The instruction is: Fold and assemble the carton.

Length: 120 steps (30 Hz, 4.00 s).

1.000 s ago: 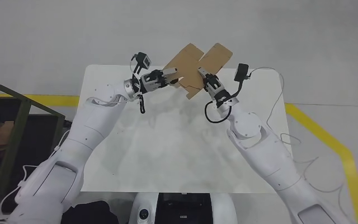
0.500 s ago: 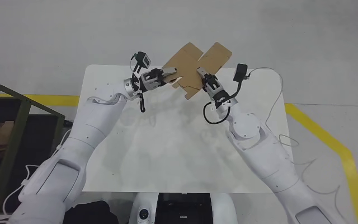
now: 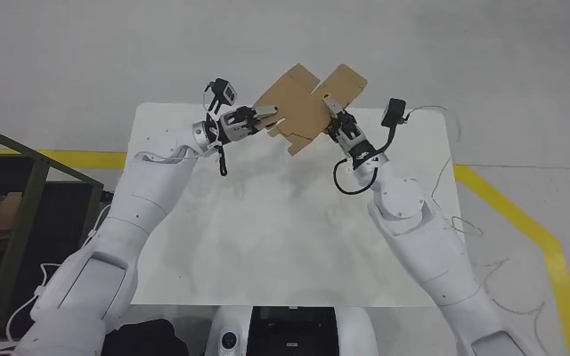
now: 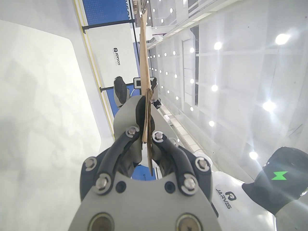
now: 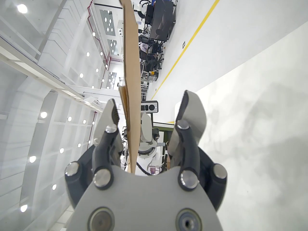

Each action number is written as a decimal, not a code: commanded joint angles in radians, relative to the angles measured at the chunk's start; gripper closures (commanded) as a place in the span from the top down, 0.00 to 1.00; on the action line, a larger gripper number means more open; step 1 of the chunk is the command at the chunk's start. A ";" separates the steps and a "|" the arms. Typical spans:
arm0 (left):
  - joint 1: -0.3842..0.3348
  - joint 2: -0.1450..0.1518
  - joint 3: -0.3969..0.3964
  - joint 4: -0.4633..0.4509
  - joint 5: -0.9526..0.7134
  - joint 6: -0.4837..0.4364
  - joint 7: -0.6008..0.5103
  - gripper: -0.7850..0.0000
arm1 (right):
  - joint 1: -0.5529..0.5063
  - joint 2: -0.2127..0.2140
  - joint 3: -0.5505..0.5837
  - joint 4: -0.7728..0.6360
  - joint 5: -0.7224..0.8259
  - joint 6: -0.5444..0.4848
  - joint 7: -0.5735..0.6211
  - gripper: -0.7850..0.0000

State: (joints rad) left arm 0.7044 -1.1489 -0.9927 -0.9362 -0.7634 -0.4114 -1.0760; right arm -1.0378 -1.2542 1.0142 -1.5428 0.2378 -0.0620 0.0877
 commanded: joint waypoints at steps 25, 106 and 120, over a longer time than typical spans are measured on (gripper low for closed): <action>-0.098 0.060 -0.076 0.019 0.199 0.127 -0.460 0.00 | 0.040 0.093 0.279 0.158 -0.067 -0.021 0.875 1.00; -0.167 0.107 0.227 -0.006 -0.008 0.127 -0.460 0.21 | 0.163 0.111 0.093 0.272 0.169 -0.274 1.260 0.00; -0.123 0.116 0.172 -0.029 -0.070 0.127 -0.460 1.00 | 0.167 0.112 0.083 0.288 0.174 -0.244 1.219 0.00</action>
State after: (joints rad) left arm 0.5754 -1.0339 -0.8166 -0.9625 -0.8296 -0.2844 -1.5359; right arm -0.8708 -1.1420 1.0986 -1.2551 0.4150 -0.3092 1.3095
